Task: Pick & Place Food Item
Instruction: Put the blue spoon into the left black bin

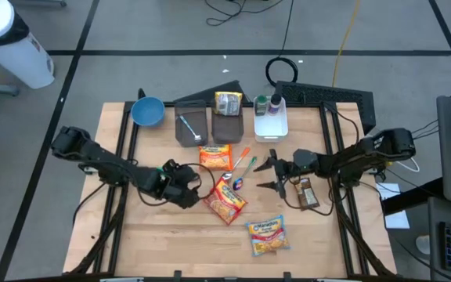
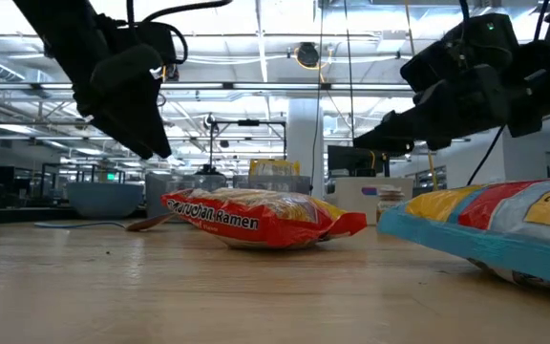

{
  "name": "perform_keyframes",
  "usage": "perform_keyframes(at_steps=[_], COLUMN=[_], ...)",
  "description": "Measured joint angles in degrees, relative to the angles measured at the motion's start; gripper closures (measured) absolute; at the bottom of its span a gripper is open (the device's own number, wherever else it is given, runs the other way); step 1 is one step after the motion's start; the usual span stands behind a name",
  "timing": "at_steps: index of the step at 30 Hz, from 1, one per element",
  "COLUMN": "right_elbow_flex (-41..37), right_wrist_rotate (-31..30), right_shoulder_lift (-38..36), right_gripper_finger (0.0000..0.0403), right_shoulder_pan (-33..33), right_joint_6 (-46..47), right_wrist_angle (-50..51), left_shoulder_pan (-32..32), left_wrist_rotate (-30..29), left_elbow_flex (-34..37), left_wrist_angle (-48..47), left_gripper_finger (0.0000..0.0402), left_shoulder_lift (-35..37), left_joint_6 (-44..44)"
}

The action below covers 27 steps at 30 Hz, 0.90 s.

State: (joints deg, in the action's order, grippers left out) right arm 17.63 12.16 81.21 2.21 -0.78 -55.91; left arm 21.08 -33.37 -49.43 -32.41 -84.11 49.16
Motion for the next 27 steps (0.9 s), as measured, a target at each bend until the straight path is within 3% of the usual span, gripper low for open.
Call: perform_keyframes(at_steps=[4, 7, 17, 27], right_elbow_flex=[0.0, 0.0, -1.4, -4.7], right_wrist_rotate=[-0.2, -0.2, -0.1, -0.1], right_shoulder_lift=[0.0, 0.0, 0.0, 0.0], right_gripper_finger=[0.0138, 0.0138, 0.0138, 0.0138], right_shoulder_pan=[-1.4, -2.3, -3.1, -3.1], right_joint_6=[0.0, -1.3, -3.6, -3.0], right_wrist_angle=[1.8, 2.2, 3.1, 0.3], left_shoulder_pan=[1.8, 2.1, 1.4, -1.9], left_wrist_rotate=[-1.6, 0.5, -0.5, 2.1], left_elbow_flex=[0.0, -1.5, -20.2, -23.2], left_wrist_angle=[3.2, 4.2, -21.3, -23.8], left_gripper_finger=[0.006, 0.006, 0.006, 0.006], left_shoulder_lift=[-3.3, -8.3, -22.6, -27.0], left_joint_6=[4.9, 7.0, 9.6, 9.0])
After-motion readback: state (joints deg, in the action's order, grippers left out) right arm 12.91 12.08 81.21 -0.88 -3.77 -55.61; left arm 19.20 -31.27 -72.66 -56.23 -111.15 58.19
